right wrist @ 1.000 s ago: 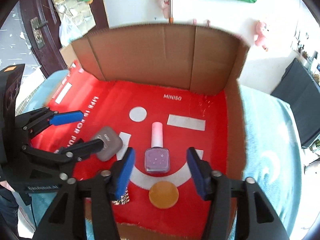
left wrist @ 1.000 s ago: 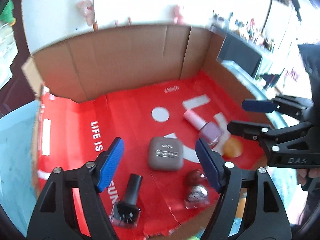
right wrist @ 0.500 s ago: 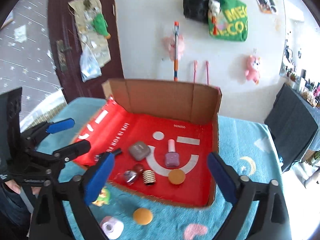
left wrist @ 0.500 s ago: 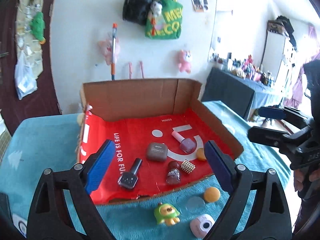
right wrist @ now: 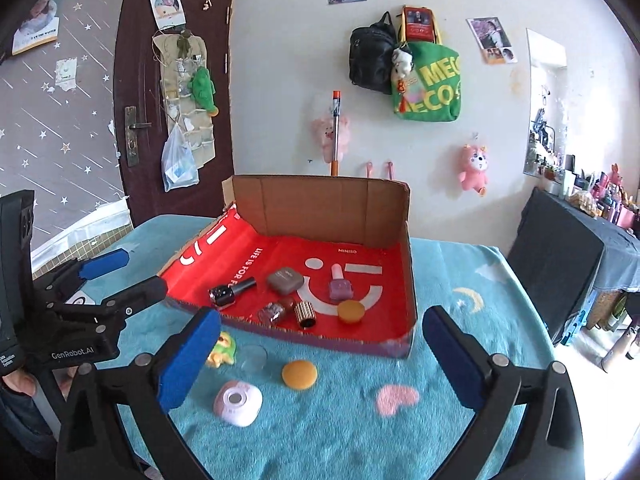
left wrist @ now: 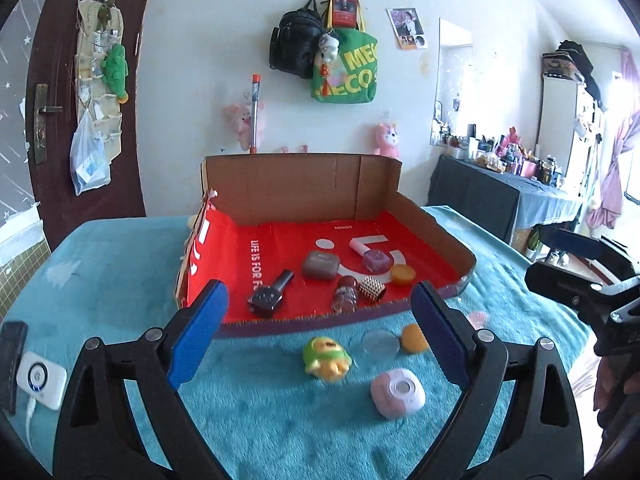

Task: Organize rigid objects
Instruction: 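Withdraw both tools from the box back over the table, then grasp the green frog toy with the left tool while the right tool grasps the orange sponge ball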

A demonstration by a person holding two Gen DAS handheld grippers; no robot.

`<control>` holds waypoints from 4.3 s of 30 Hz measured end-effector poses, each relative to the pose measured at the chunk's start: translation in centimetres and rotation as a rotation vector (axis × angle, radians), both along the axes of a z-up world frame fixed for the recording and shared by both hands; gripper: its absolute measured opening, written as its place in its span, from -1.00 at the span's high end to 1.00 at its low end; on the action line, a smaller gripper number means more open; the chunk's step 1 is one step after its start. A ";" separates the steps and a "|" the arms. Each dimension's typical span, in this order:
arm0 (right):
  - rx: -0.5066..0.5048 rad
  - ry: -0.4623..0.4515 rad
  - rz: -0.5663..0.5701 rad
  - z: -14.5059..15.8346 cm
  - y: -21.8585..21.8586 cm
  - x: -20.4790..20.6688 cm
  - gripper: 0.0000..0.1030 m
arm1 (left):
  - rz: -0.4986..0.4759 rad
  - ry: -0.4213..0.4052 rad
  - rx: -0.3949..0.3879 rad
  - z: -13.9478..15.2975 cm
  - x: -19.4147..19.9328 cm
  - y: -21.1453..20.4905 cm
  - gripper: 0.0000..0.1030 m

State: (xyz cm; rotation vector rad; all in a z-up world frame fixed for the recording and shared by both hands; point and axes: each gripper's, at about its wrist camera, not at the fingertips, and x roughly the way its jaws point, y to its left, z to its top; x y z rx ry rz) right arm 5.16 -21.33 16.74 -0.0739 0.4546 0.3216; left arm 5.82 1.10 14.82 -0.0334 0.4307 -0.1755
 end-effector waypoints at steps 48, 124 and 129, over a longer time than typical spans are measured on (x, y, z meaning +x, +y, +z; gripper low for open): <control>0.053 0.007 -0.143 -12.7 -0.9 0.0 -1.00 | 0.107 0.097 0.010 -10.3 -1.5 -0.4 -0.82; -0.091 0.350 0.144 -10.7 4.0 8.8 0.22 | -0.143 0.414 0.026 -8.5 8.6 -1.9 0.13; -0.089 0.357 0.145 -10.7 3.9 8.8 0.22 | -0.146 0.412 0.024 -8.3 8.3 -1.8 0.13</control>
